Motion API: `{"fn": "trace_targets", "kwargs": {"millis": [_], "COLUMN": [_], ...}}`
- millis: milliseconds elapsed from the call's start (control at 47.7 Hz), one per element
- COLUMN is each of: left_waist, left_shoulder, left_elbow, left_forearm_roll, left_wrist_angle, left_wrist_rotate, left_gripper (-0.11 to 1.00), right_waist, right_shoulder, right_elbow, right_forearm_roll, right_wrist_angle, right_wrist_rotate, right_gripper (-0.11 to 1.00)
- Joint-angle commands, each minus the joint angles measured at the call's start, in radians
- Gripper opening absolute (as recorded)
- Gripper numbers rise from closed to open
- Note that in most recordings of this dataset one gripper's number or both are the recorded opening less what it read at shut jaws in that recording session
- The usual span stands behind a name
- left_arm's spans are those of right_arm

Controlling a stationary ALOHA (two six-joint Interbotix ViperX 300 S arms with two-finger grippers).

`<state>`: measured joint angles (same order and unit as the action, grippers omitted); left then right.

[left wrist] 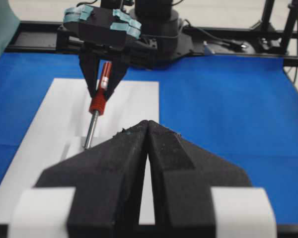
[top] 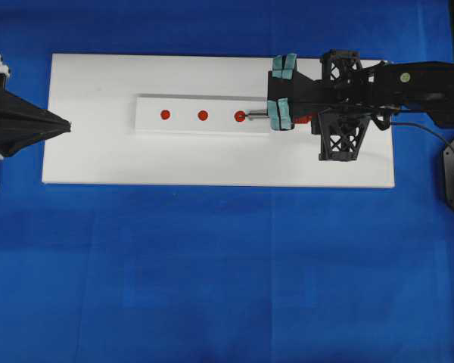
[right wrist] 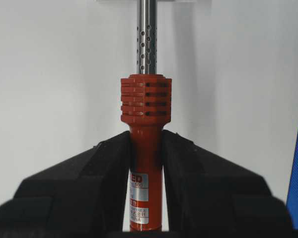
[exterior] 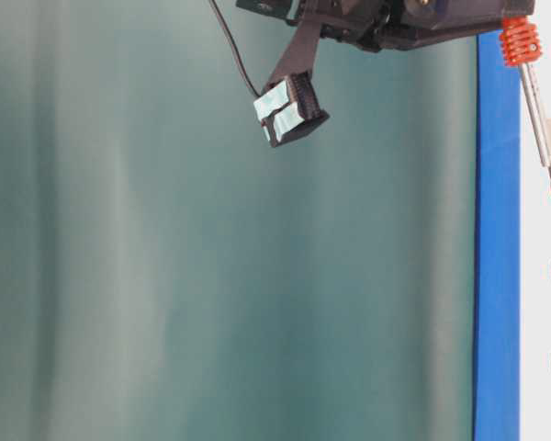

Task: Touch the tip of the soldering iron to the mark.
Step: 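Lift the iron and carry it down to the front of the board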

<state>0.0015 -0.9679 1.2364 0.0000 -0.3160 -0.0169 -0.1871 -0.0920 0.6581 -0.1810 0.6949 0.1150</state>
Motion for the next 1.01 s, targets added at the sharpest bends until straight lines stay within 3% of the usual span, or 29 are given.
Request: {"fn": "trace_targets", "kwargs": {"millis": [0,189,420,608,986], "left_waist": [0.002,0.002,0.002,0.002,0.002], "left_shoulder": [0.008,0.008,0.008,0.008,0.006], "left_elbow": [-0.011,-0.011,-0.011,-0.012,-0.011], "left_forearm_roll": [0.000,0.000,0.000,0.000,0.000], "left_wrist_angle": [-0.009,-0.011,-0.011,-0.011,-0.011], "left_wrist_rotate": [-0.002,-0.002,-0.002,-0.002,-0.002], "left_gripper": [0.00,0.00,0.00,0.00,0.00], "right_waist": [-0.002,-0.002,-0.002,-0.002,-0.002], "right_shoulder": [-0.011,-0.046,-0.124,-0.183,-0.198], "right_elbow": [-0.014,-0.040,-0.109,-0.163,-0.167], "right_forearm_roll": [0.002,0.000,-0.009,-0.043,-0.060], "right_wrist_angle": [0.000,0.038,0.179,0.275,0.272], "right_wrist_rotate": [-0.002,-0.002,-0.005,-0.006,-0.002], "right_gripper": [0.06,0.06,0.06,0.06,0.06]}}
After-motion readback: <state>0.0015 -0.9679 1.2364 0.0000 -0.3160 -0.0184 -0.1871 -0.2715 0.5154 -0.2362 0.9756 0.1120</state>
